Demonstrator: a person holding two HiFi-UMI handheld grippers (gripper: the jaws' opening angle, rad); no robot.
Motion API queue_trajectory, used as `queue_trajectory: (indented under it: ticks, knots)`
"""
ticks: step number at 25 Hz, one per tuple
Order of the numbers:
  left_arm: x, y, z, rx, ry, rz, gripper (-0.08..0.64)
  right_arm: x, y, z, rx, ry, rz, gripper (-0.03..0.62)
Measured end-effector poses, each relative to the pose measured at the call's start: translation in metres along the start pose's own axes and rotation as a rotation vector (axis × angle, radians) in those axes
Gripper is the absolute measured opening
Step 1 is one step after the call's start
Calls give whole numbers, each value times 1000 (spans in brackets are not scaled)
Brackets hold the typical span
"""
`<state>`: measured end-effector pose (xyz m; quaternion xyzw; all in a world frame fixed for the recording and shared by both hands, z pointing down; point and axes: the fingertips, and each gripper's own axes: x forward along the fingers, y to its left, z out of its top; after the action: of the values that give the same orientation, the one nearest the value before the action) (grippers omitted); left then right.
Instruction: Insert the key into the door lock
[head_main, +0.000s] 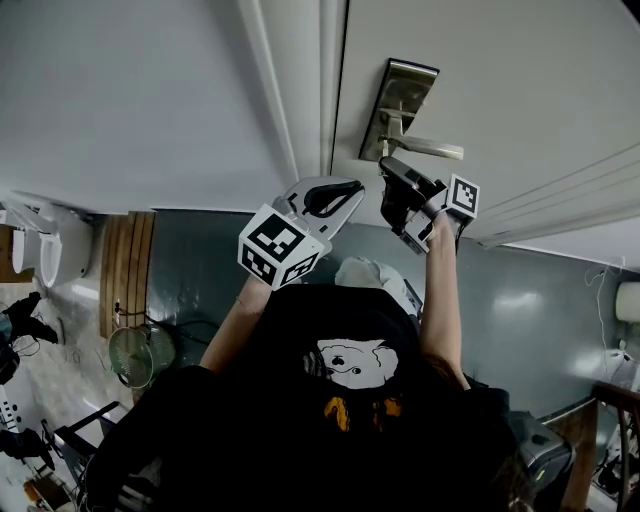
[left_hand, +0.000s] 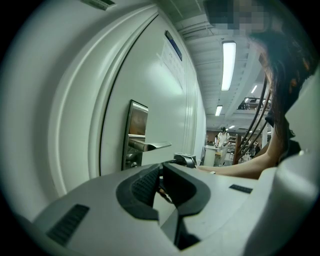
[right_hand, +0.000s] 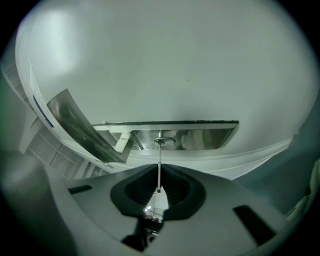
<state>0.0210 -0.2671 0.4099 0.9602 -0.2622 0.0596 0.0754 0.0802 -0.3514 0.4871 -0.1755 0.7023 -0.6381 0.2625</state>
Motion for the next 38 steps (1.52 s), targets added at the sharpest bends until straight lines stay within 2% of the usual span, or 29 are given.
queue_trajectory:
  ticks: [8, 13, 20, 25, 29, 38]
  knots:
    - [4, -6, 2, 2, 9, -7, 26, 7, 5, -1, -7, -32, 46, 25]
    - [3, -2, -2, 1, 18, 2, 26, 4, 5, 1, -17, 4, 18, 24]
    - [3, 4, -5, -8, 29, 21, 26, 5, 4, 14, 108, -55, 37, 25]
    - [12, -1, -6, -7, 32, -4, 26, 9, 4, 20, 44, -93, 20, 26]
    - [19, -1, -10, -4, 41, -17, 26, 12, 1, 30, 40, -149, 33, 28]
    - [13, 1, -12, -13, 45, -7, 26, 12, 3, 31, 37, -195, 77, 34]
